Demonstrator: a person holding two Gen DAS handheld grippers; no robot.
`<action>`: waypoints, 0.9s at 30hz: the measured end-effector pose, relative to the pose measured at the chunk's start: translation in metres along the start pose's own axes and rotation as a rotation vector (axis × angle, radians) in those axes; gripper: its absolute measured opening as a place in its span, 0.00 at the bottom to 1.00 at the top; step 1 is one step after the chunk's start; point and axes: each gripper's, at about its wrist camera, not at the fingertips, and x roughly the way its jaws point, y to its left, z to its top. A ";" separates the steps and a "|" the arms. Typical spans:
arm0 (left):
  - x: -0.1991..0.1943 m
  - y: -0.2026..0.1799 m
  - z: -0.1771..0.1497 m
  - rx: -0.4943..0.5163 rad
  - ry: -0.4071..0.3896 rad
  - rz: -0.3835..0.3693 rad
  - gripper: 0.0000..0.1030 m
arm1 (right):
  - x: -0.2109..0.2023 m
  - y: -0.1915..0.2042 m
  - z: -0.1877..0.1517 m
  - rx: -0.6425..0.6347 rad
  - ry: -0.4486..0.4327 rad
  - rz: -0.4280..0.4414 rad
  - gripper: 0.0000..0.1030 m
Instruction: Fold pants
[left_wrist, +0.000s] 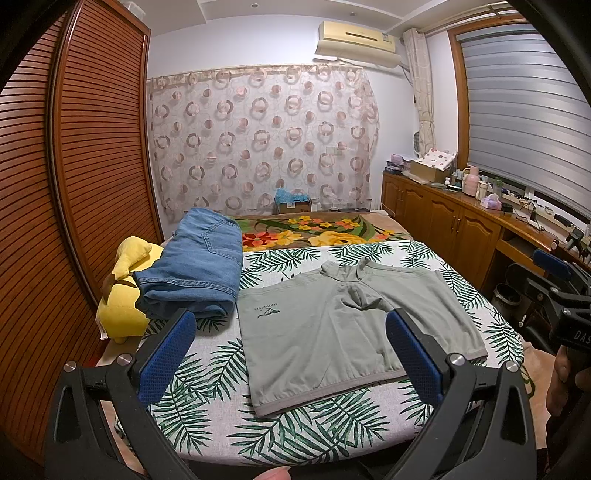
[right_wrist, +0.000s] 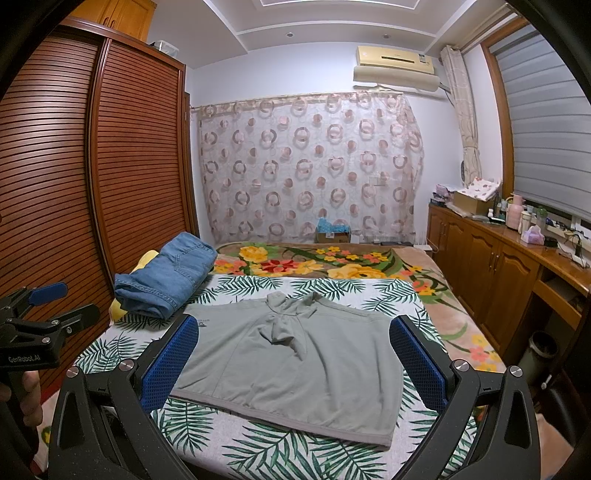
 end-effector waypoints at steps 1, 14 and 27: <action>0.000 0.000 0.000 0.000 0.000 0.000 1.00 | 0.000 0.000 0.000 -0.001 0.000 0.000 1.00; 0.000 0.000 0.000 0.001 0.000 0.000 1.00 | 0.000 0.000 0.000 0.001 0.000 0.000 1.00; 0.010 0.001 -0.001 -0.009 0.033 -0.007 1.00 | 0.005 0.001 -0.004 0.002 0.026 0.000 1.00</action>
